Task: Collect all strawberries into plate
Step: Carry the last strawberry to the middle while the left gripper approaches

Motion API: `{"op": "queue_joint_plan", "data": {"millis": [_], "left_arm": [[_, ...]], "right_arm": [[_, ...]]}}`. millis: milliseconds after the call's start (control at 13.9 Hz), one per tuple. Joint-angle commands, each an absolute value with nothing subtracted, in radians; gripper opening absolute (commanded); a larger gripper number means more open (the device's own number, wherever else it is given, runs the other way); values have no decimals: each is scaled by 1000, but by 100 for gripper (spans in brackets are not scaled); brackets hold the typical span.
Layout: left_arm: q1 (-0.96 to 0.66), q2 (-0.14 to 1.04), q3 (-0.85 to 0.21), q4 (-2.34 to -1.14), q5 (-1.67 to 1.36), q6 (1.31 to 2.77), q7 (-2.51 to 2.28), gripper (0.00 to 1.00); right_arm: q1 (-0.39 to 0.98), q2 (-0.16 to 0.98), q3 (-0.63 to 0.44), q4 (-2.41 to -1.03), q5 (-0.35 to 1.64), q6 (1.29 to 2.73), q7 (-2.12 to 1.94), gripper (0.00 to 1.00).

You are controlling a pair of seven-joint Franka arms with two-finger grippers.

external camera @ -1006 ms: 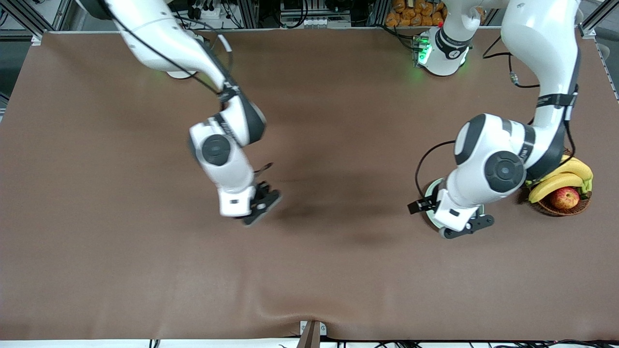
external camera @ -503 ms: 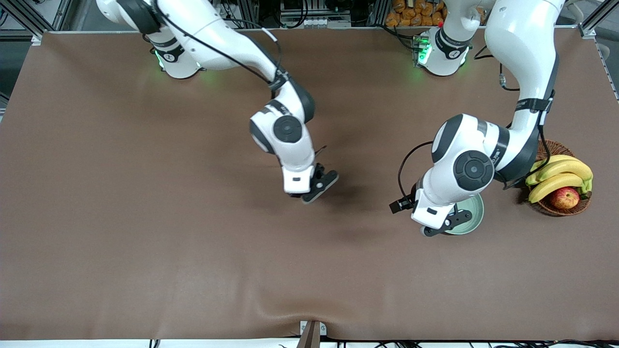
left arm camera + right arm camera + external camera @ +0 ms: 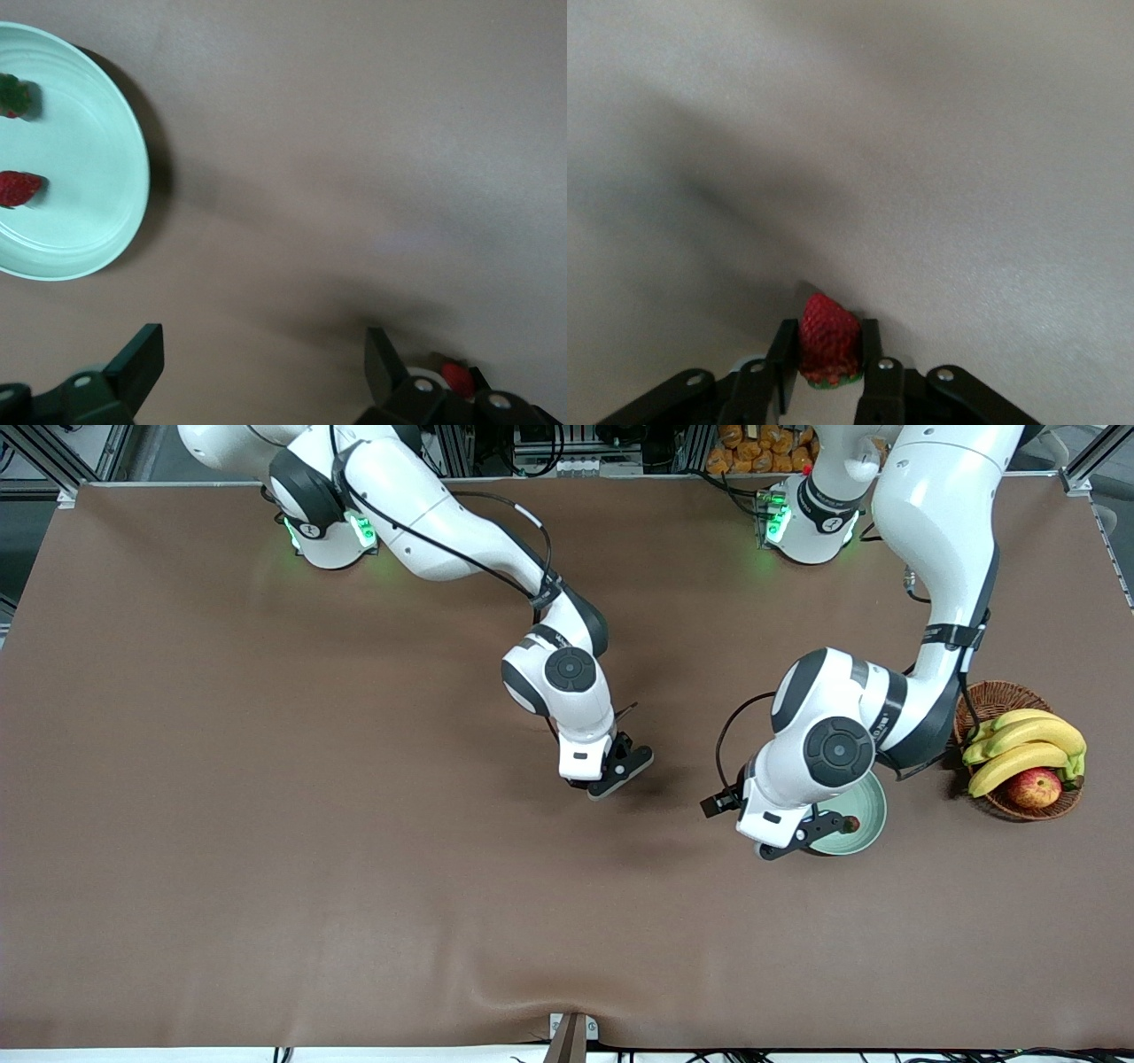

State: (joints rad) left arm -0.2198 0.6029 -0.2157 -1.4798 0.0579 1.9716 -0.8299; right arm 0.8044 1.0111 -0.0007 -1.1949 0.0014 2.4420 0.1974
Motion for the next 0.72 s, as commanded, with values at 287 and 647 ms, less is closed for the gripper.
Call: {"op": "queue_joint_plan", "data": {"millis": [287,647], "left_arm": [[-276,672,-212,-1456,41,2081,-986,100],[-348,735,-210,-1456,40,2198,-1153,100]], "right_arm": [[744,873,26,-1186,23,2318,213,100],[664,665,-35,-1276,17,2073,204,100]]}}
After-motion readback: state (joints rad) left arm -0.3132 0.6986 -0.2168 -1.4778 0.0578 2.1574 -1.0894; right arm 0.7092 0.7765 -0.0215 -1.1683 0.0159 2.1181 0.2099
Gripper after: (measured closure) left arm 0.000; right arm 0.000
